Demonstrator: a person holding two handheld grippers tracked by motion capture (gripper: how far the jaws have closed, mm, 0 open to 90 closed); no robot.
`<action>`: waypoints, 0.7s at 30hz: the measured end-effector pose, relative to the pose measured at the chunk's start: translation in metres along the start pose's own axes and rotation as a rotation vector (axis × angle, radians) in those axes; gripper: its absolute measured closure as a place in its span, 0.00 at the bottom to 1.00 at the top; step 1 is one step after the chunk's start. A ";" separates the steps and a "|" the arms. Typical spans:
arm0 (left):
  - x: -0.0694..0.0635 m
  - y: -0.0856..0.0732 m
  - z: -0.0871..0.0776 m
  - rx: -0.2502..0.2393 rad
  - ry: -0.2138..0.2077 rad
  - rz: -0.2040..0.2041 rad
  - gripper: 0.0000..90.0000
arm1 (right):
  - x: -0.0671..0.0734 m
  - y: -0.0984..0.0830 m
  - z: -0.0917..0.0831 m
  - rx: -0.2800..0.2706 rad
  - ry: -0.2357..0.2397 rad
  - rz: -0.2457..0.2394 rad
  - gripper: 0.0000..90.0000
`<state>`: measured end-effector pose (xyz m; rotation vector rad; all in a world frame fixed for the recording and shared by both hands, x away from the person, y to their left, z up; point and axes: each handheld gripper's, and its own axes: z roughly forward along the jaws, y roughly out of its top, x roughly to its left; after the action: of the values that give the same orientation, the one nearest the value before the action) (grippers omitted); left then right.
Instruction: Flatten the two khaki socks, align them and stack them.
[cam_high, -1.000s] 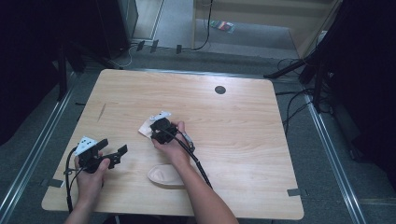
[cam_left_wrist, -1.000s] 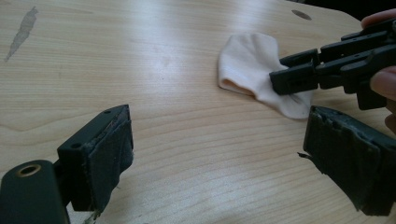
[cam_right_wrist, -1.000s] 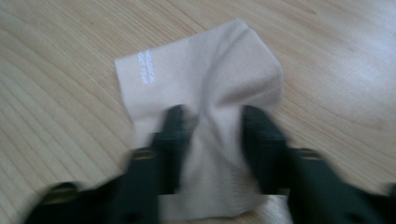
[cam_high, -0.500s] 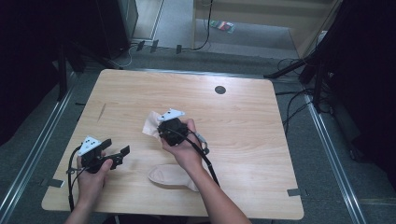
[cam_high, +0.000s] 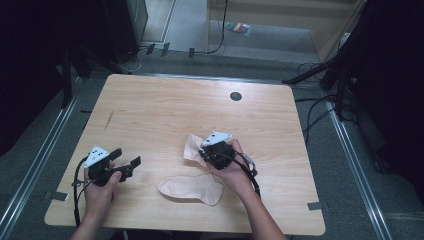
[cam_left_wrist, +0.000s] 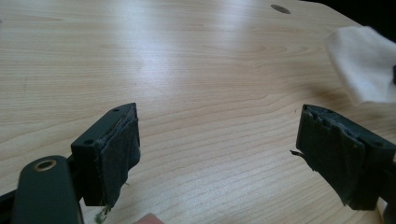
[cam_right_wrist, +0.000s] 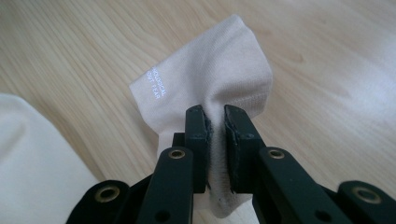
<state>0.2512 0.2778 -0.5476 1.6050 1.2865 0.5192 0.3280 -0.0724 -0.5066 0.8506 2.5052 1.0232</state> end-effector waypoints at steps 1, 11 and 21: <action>0.000 0.000 0.000 -0.001 -0.002 -0.002 0.15 | -0.002 -0.003 0.004 0.010 0.001 -0.005 0.91; 0.003 -0.001 0.000 -0.006 -0.006 -0.022 0.15 | -0.011 -0.023 0.015 0.008 0.012 -0.024 0.58; 0.002 -0.002 0.002 -0.005 -0.004 -0.021 0.15 | -0.031 -0.036 -0.023 -0.102 -0.051 0.303 0.69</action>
<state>0.2528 0.2786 -0.5504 1.5861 1.2968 0.5064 0.3266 -0.1245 -0.5141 1.2335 2.3052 1.1933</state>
